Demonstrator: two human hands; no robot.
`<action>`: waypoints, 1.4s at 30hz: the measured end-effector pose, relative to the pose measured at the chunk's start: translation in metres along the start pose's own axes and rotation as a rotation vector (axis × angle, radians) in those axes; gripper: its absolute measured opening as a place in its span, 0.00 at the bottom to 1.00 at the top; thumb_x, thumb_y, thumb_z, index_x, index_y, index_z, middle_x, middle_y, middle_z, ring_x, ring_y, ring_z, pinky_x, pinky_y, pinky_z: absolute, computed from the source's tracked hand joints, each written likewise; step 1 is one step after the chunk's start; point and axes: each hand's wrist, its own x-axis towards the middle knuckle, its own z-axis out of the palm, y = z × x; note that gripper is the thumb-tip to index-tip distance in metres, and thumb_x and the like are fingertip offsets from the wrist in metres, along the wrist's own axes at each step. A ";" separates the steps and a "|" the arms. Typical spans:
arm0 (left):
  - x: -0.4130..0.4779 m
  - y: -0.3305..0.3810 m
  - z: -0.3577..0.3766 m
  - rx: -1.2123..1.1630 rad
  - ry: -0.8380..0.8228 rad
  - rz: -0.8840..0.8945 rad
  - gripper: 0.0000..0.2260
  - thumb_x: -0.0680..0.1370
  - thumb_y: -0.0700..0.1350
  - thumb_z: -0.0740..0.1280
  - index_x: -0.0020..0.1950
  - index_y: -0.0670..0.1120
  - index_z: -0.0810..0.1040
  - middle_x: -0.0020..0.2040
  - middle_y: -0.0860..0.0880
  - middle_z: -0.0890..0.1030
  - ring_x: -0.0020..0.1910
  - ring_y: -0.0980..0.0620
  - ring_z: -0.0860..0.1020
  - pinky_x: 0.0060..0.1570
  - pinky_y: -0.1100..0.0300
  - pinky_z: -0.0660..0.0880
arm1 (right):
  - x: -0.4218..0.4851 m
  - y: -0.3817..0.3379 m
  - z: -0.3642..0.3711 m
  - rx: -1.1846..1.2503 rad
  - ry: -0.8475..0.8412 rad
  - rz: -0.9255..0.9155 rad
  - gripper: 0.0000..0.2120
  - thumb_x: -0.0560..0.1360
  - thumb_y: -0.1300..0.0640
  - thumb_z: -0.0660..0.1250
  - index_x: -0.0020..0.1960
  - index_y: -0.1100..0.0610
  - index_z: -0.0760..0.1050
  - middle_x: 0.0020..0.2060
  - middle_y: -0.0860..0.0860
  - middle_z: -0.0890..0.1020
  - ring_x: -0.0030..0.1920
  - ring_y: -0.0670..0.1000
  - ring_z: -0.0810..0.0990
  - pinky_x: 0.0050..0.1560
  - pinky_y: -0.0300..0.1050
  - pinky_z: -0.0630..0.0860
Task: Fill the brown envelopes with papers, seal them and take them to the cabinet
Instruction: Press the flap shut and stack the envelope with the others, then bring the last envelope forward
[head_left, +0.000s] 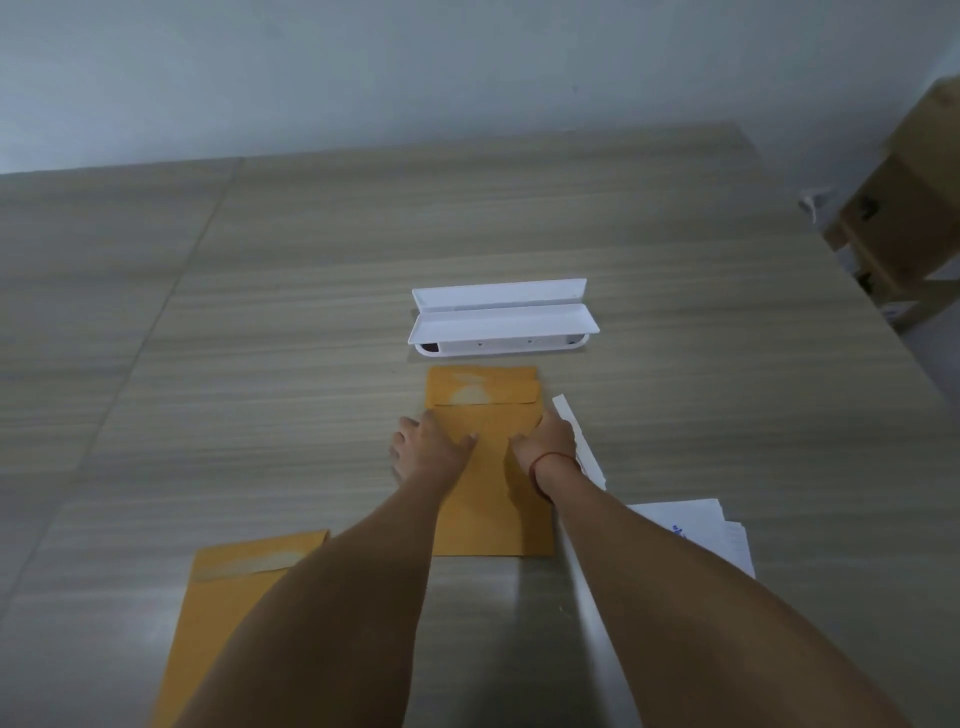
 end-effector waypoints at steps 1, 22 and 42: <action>0.000 -0.001 0.001 -0.010 0.002 -0.011 0.33 0.73 0.61 0.68 0.71 0.45 0.64 0.66 0.42 0.66 0.67 0.40 0.66 0.66 0.47 0.66 | 0.001 -0.004 0.000 -0.018 0.001 -0.006 0.15 0.75 0.58 0.66 0.60 0.60 0.71 0.56 0.57 0.76 0.56 0.58 0.77 0.47 0.47 0.74; -0.102 -0.117 -0.070 -0.061 0.116 -0.123 0.20 0.79 0.54 0.63 0.64 0.42 0.74 0.64 0.41 0.76 0.65 0.41 0.73 0.62 0.50 0.72 | -0.144 -0.024 0.029 -0.168 -0.226 -0.232 0.24 0.78 0.53 0.64 0.72 0.60 0.66 0.71 0.56 0.68 0.71 0.59 0.66 0.70 0.53 0.67; -0.095 -0.311 -0.078 -0.302 0.128 -0.406 0.36 0.68 0.58 0.74 0.67 0.41 0.65 0.66 0.40 0.71 0.67 0.41 0.69 0.66 0.47 0.69 | -0.243 -0.046 0.195 0.005 -0.219 0.136 0.24 0.75 0.56 0.69 0.68 0.61 0.68 0.65 0.59 0.75 0.64 0.61 0.75 0.60 0.50 0.74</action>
